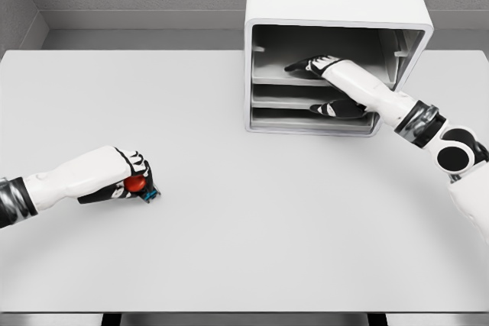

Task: Slide open multi-storey tabletop storage cabinets and put open load switch and slide close multi-storey tabletop storage cabinets

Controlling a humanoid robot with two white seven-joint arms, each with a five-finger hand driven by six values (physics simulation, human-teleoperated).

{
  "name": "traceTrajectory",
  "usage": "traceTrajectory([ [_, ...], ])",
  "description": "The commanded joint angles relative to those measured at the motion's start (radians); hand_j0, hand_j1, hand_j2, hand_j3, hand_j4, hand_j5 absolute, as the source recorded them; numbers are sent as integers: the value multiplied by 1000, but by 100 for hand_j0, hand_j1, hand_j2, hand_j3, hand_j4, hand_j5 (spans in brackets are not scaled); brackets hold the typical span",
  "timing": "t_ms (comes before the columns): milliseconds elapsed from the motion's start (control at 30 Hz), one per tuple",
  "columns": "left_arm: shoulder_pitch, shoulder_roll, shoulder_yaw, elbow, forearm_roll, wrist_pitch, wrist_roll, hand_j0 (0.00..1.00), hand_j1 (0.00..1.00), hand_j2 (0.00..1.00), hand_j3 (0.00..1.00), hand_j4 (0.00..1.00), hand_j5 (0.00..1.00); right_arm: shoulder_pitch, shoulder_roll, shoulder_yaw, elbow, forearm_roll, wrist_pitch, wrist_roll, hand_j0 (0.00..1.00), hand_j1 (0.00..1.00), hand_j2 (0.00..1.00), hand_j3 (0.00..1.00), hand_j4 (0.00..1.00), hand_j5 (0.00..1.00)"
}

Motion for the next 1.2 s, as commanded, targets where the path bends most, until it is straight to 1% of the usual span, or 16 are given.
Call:
traceTrajectory([
  [0,0,1,1,-8,8,2,1,33,33,33,33,33,33,0,3,18,5,96,-17,0,83,83,83,83,83,83],
  [167,3,1,9,-10,10,2,1,33,33,33,33,33,33,9,1,18,-6,165,-25,-2,84,84,84,84,84,84],
  [200,8,1,13,-10,10,2,-1,33,33,33,33,33,33,11,0,18,-30,180,-25,-2,84,84,84,84,84,84],
  [233,8,1,13,-10,10,2,1,33,33,33,33,33,33,11,-2,17,-36,193,-26,-2,85,85,85,85,85,85],
  [467,9,1,18,-10,10,2,-1,33,33,33,33,33,33,14,-6,17,-39,199,-28,-2,85,85,85,85,85,85],
  [567,11,1,18,-11,10,2,1,34,34,34,34,34,34,31,-12,15,-82,199,-28,-2,85,85,85,85,85,85],
  [700,12,1,18,-11,10,2,1,34,34,34,34,34,34,34,-25,15,-89,203,-28,0,86,86,86,86,86,86],
  [800,12,1,18,-11,10,2,1,34,34,34,34,34,34,48,-43,13,-128,203,-28,-2,86,86,86,86,86,86],
  [1033,12,1,18,-11,11,2,1,34,34,34,34,34,34,66,-65,12,-151,203,-28,-2,86,86,86,86,86,86],
  [1100,12,-1,19,-13,10,2,1,34,34,34,34,34,34,78,-85,7,-182,203,-28,-2,86,86,86,86,86,86],
  [1167,12,1,18,-11,11,2,-1,34,34,34,34,34,34,81,-86,7,-182,203,-28,-2,87,87,87,87,87,87],
])
